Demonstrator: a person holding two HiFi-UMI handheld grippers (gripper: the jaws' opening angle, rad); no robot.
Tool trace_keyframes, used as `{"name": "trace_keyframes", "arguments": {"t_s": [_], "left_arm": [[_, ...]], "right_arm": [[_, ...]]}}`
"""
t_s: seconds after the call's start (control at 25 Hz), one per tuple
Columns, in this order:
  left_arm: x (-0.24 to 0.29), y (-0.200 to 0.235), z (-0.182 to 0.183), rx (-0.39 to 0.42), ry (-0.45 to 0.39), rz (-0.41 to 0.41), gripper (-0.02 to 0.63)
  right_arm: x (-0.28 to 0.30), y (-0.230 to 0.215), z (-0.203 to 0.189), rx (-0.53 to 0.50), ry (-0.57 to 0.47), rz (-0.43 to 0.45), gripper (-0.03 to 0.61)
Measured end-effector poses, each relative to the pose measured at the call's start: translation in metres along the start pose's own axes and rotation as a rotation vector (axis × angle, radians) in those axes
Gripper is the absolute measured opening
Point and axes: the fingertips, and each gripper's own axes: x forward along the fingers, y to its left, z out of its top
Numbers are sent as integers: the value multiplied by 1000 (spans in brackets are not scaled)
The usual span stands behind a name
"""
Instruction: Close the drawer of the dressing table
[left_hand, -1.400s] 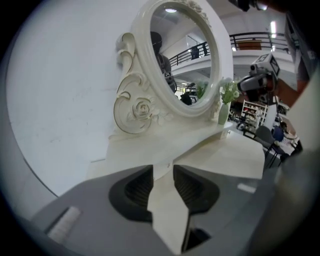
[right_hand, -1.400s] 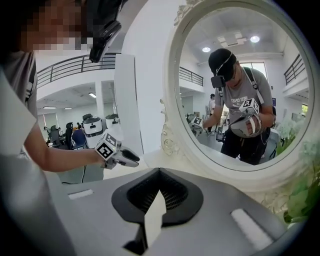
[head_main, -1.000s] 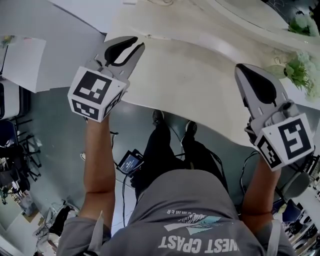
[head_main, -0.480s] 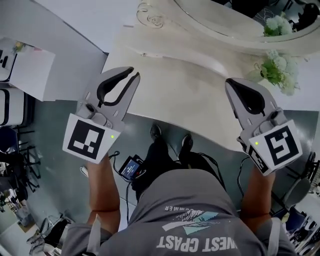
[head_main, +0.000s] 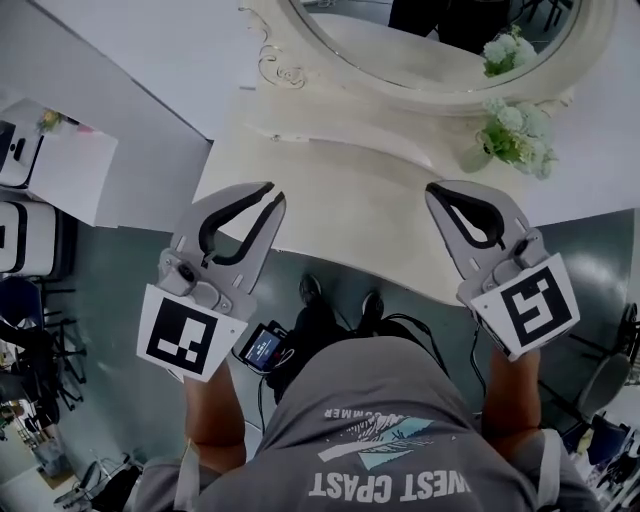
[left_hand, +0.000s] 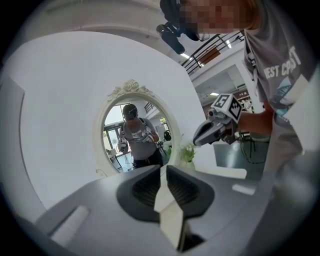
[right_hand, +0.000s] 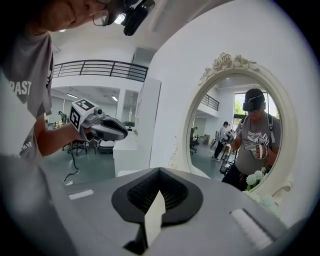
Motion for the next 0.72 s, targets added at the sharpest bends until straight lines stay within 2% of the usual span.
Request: {"name": "trace_keyframes", "arguments": {"t_s": [0.72], "left_arm": [[-19,-50,21,-22,12,35,38]], "right_arm": [[-60,7,-13,0,-25,-9,0]]}}
